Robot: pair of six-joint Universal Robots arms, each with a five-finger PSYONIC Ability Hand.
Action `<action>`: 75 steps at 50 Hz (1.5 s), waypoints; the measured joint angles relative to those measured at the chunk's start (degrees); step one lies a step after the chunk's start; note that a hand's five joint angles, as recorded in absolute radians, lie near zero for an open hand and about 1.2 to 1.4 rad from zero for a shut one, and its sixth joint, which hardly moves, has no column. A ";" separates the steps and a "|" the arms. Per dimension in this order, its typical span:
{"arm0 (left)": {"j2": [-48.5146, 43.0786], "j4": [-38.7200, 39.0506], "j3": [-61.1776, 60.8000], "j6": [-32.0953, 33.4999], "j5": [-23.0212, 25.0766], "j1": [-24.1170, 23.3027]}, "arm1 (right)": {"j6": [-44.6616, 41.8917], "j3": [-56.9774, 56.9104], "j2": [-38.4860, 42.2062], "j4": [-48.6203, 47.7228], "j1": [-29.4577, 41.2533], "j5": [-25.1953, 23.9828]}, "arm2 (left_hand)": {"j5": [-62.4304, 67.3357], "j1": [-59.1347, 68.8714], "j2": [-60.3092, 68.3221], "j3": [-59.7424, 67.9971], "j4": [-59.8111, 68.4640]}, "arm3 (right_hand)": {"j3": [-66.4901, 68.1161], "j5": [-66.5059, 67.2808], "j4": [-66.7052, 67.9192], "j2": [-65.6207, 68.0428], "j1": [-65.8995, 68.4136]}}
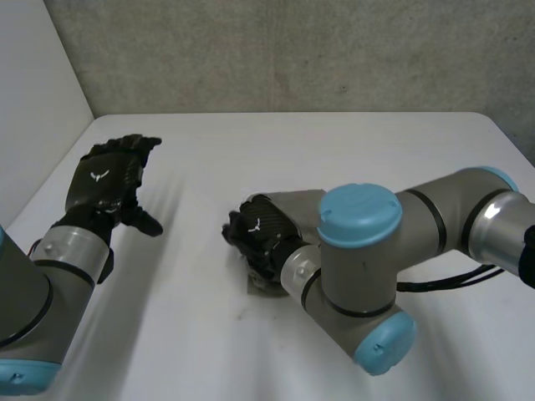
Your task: Fold the towel.
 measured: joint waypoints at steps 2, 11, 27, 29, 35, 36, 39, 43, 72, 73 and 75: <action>0.09 -1.77 1.81 -0.46 -0.04 -0.97 | 3.13 -0.90 -1.14 1.25 -0.22 2.10 | 0.00 0.00 0.00 0.00 0.00 | -9.60 -9.46 -9.90 -7.69 -7.58; -3.86 -12.80 14.43 -2.94 -0.39 -6.08 | 25.07 4.49 -12.49 1.48 -9.12 4.01 | 0.00 0.00 0.00 0.00 0.00 | -11.46 -10.28 -11.12 -9.21 -10.36; -33.63 -26.76 45.27 -7.02 -5.39 -20.24 | 37.28 8.83 -10.78 4.57 -19.20 -3.58 | 0.00 0.00 0.00 0.00 0.00 | -11.46 -10.28 -11.12 -9.21 -10.36; -36.42 -27.34 46.72 -6.95 -5.95 -20.82 | 36.70 7.75 -8.56 5.18 -18.97 -3.75 | 0.00 0.00 0.00 0.00 0.00 | -11.46 -10.28 -11.12 -9.21 -10.36; -42.24 -27.87 47.87 -6.52 -6.81 -21.35 | 33.13 4.80 -2.49 6.43 -18.29 -3.55 | 0.00 0.00 0.00 0.00 0.00 | -11.46 -10.28 -11.12 -9.21 -10.36; -42.95 -27.84 47.68 -6.44 -6.94 -21.32 | 31.94 4.26 -1.34 6.60 -18.19 -3.40 | 0.00 0.00 0.00 0.00 0.00 | -11.46 -10.28 -11.12 -9.21 -10.32; -43.73 -27.73 46.71 -6.32 -7.31 -21.11 | 28.98 3.42 0.69 6.75 -18.05 -3.00 | 0.00 -0.01 0.00 -0.18 0.00 | -11.46 -10.28 -11.12 -9.21 -10.37; -43.31 -27.63 45.03 -6.25 -7.74 -20.80 | 26.38 3.06 1.64 6.73 -17.98 -2.81 | 0.00 -0.38 -0.19 -0.24 -0.02 | -11.46 -10.28 -11.12 -9.21 -10.76; -3.09 -41.08 40.05 -5.42 -6.92 -6.45 | 30.55 3.92 -31.75 12.16 -24.98 7.51 | 0.01 -0.55 -0.21 -0.24 -0.03 | -11.46 -10.28 -11.12 -9.21 -10.91; -2.12 -41.93 39.15 -5.36 -6.88 -5.84 | 30.13 4.46 -32.16 12.43 -25.21 7.81 | 0.01 -0.55 -0.21 -0.25 -0.02 | -11.46 -10.28 -11.12 -9.21 -10.91; -0.90 -42.71 37.94 -5.32 -6.86 -5.32 | 29.26 5.53 -32.66 12.72 -25.48 8.17 | 0.01 -0.55 -0.21 -0.25 -0.03 | -11.46 -10.28 -11.12 -9.20 -10.91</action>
